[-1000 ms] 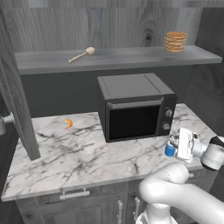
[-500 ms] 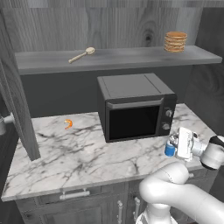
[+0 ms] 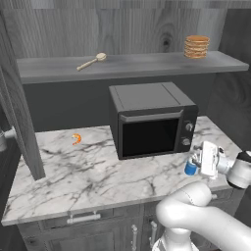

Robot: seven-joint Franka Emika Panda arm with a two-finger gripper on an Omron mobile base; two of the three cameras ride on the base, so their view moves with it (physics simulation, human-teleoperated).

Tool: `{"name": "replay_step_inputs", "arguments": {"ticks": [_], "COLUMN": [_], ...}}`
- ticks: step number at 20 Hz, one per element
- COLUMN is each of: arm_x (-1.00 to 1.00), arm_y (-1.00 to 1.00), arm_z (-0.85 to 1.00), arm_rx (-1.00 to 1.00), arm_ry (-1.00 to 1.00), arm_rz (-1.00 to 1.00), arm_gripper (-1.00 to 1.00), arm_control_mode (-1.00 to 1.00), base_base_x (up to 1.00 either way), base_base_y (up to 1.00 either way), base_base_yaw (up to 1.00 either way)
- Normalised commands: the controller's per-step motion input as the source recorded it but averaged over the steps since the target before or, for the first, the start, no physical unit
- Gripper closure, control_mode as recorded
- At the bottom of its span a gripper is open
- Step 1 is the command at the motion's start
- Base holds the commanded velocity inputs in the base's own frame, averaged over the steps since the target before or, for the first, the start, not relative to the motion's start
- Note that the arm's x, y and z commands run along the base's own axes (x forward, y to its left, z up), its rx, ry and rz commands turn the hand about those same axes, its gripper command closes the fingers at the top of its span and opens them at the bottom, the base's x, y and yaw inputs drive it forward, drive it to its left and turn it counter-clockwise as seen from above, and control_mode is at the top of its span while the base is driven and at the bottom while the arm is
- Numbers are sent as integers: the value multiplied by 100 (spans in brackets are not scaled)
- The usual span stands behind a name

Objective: Pick the dish brush and soap dispenser from the cabinet and place them on the counter.

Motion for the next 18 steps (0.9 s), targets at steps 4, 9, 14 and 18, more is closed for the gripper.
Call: {"name": "replay_step_inputs", "arguments": {"ticks": [4, 9, 14, 18], "arm_x": [0, -5, -1, 0], "arm_y": [-13, -5, 0, 7], "arm_z": [-1, 3, 4, 0], "arm_rx": [0, 0, -1, -4], "arm_ry": [0, 3, 5, 9], "arm_rz": [0, 0, 0, 0], "arm_gripper": [-100, -100, -100, -100], "arm_control_mode": [-100, -100, -100, -100], "base_base_x": [0, 0, 0, 0], "base_base_y": [0, 0, 0, 0], "base_base_yaw": [0, 0, 0, 0]}}
